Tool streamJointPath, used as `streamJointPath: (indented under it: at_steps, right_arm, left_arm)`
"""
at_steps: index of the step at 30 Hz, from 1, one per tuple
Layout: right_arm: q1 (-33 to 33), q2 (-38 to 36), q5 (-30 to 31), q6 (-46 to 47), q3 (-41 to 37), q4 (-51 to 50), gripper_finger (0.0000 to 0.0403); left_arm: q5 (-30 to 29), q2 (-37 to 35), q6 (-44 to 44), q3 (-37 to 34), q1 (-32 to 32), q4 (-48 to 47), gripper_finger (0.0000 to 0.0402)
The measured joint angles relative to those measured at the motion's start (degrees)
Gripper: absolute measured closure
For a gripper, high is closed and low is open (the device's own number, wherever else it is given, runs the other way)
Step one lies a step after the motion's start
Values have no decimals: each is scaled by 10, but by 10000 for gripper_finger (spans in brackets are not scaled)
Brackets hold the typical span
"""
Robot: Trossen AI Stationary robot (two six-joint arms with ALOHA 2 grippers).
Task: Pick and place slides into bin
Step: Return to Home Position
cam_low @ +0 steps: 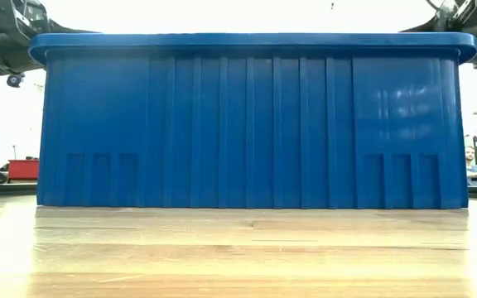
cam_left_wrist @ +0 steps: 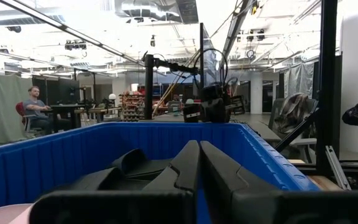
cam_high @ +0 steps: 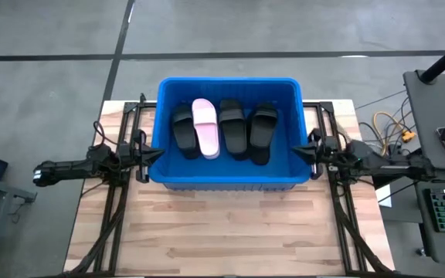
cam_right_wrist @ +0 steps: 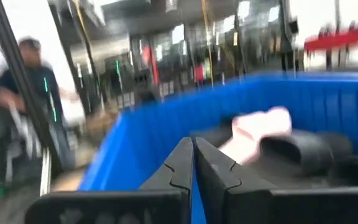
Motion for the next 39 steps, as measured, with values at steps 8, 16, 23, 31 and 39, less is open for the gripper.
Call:
streamJointPath:
  at_steps: [8, 16, 23, 31, 39]
  right_arm:
    - [2, 5, 7, -64, -68, 155, 394]
    - [1, 12, -17, -84, -67, 137, 394]
    - [2, 5, -35, -112, -70, 148, 394]
    - [2, 5, -35, -87, -76, 204, 394]
    - [2, 8, -33, -58, -76, 214, 394]
  left_arm:
    - [0, -5, 2, 0, 0, 0, 402]
    - [0, -5, 1, 0, 0, 0, 402]
    - [0, -5, 1, 0, 0, 1, 402]
    - [0, -5, 0, 0, 0, 1, 402]
    - [0, -5, 0, 0, 0, 1, 402]
